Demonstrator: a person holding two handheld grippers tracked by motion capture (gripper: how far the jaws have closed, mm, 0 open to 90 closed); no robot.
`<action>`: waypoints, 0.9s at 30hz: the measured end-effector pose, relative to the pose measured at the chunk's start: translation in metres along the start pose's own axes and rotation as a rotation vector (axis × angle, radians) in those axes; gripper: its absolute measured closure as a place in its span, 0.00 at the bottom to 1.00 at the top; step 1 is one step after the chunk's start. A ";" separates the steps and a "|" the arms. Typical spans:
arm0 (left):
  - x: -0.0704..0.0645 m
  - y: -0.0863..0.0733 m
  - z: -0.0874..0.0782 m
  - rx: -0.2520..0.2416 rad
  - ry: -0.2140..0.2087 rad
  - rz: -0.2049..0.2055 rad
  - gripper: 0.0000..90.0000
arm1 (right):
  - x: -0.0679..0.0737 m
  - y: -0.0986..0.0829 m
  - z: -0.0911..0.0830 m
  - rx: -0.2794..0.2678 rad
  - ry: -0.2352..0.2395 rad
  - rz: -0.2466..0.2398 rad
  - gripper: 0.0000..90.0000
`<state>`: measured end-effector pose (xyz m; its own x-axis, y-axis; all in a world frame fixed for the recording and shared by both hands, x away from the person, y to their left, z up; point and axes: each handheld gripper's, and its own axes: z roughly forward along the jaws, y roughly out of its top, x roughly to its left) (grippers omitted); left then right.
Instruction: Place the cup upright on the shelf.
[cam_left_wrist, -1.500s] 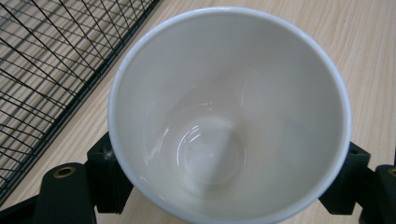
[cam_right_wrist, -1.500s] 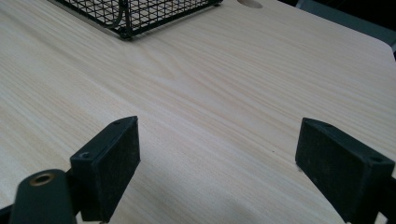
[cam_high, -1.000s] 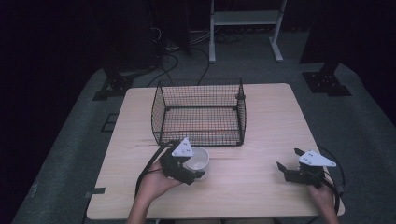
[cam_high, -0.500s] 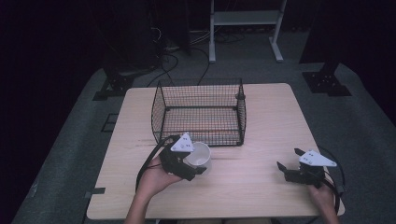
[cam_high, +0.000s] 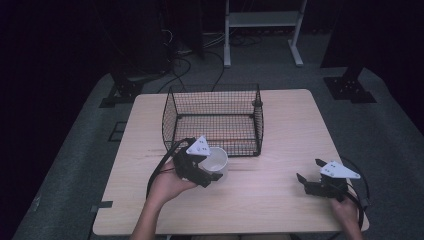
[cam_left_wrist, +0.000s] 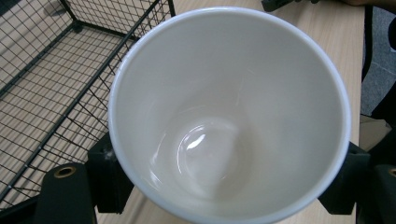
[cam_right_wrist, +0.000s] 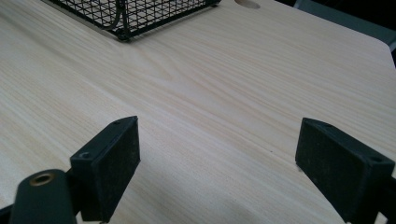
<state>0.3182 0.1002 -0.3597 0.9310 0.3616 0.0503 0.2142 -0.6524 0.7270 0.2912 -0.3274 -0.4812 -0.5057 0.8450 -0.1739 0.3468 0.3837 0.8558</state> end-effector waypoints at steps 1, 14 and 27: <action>0.000 0.000 0.000 0.000 0.000 0.000 0.24 | 0.000 0.000 0.000 0.000 0.000 0.000 0.15; 0.012 0.016 -0.009 0.012 -0.016 0.016 0.24 | -0.001 0.000 0.000 0.001 0.000 0.013 0.15; 0.022 0.033 -0.017 0.015 -0.001 0.038 0.24 | -0.001 0.000 0.000 0.001 -0.001 0.013 0.15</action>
<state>0.3403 0.0978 -0.3235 0.9389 0.3357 0.0766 0.1834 -0.6758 0.7139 0.2913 -0.3284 -0.4809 -0.5004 0.8503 -0.1629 0.3541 0.3727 0.8577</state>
